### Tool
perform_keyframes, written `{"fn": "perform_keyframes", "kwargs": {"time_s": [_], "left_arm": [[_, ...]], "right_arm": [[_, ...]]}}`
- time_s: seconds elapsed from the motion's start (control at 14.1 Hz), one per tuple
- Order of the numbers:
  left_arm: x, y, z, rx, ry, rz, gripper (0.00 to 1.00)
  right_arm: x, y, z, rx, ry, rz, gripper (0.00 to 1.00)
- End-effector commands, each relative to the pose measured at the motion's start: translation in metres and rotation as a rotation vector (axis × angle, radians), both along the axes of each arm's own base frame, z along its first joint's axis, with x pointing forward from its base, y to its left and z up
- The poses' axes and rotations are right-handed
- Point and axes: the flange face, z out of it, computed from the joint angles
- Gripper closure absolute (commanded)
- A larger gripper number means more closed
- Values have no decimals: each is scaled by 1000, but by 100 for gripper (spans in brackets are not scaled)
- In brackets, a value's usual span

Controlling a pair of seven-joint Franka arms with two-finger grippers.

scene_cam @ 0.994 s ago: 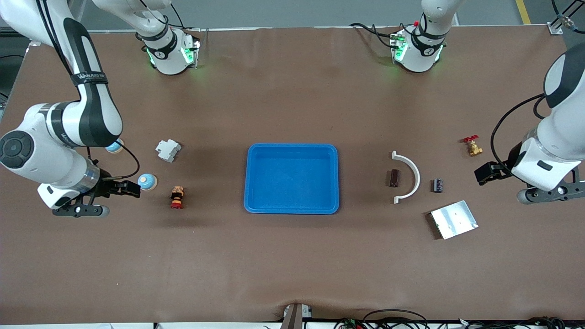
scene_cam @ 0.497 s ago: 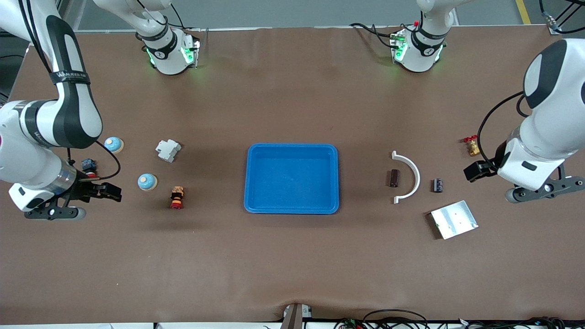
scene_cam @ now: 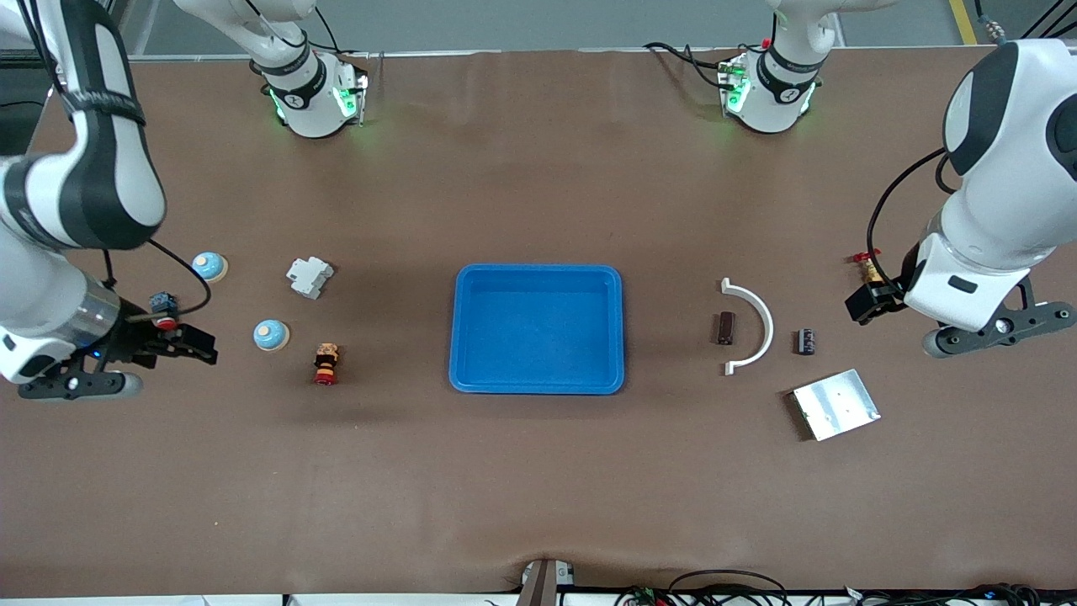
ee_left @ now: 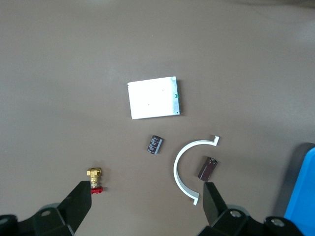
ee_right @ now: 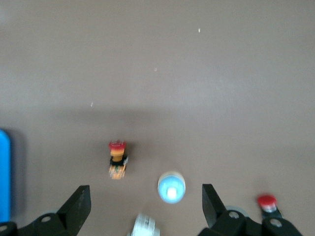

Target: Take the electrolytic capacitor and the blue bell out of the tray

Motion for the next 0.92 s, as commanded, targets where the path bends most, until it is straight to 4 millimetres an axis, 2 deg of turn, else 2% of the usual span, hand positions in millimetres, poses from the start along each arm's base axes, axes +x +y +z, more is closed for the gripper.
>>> {"fn": "perform_keyframes", "kwargs": {"time_s": [0.0,0.14,0.35,0.5,0.71,0.85], "left_arm": [[-9,4,11,-10,1,2,0],[-11,2,16,-13,-7,-4,0],[-25,-1,33,-10,-42,-17,0],[-26,4,38,-24,-63,-8,0],[-35,5,56,-72,-129,-3,0],[-40,8,58,-71,-132,0,0]], "right_arm": [[-6,-7,41,-32,40,-44,0],[-10,-13,51,-31,35,-44,0],[-18,-9,73,-31,6,-42,0],[-29,-12,82,-36,37,-41,0],[-33,-4,90,-44,30,-39,0],[-41,1,111,-45,-4,-35,0]]}}
